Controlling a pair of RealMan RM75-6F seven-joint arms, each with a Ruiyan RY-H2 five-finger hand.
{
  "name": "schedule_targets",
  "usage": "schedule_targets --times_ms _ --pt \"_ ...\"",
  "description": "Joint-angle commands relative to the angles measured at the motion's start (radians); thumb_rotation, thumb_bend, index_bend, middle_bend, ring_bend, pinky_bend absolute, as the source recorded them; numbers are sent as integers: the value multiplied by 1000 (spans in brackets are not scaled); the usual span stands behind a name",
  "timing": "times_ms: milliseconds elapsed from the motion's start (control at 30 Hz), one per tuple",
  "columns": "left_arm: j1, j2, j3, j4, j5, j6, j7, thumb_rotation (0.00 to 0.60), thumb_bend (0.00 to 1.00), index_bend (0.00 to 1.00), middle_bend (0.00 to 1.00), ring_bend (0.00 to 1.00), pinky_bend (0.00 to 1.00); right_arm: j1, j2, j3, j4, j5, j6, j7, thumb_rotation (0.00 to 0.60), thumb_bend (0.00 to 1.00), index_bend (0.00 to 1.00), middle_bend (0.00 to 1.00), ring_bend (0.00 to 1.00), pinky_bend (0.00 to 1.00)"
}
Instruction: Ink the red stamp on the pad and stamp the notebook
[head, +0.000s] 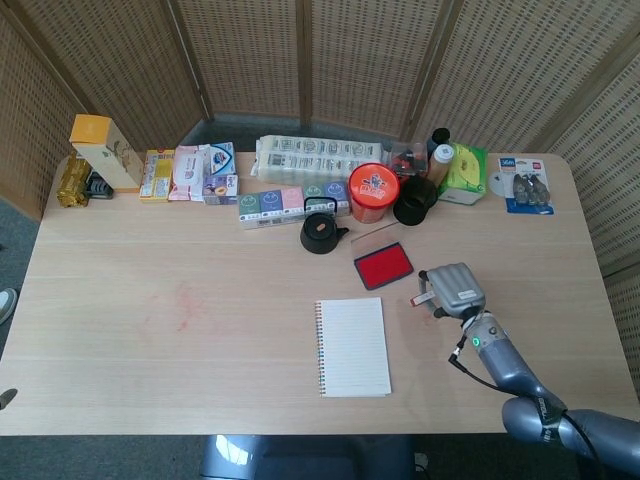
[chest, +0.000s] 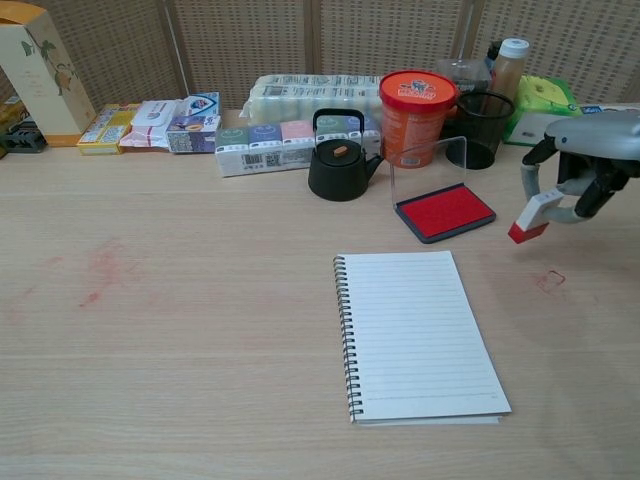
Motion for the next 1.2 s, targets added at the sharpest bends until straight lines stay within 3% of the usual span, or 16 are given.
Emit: schedule_targets --times_ms 33,167,400,1200 --pt "-1 1 -1 2 -3 -3 -5 600 32 0 0 0 38 128 -43 39 -79 292 71 -241 600 458 593 962 1000 1000" --pt "-4 3 0 4 -2 -9 -13 600 31 0 0 0 38 193 -91 55 -57 441 116 -318 600 458 593 962 1000 1000" --pt "-8 7 -2 12 -11 -18 -34 600 30 0 0 0 38 256 -142 101 5 584 141 -332 600 459 593 962 1000 1000" --pt "-24 14 -5 19 -26 -46 -59 600 30 0 0 0 38 304 -238 148 91 657 172 -257 600 468 596 962 1000 1000"
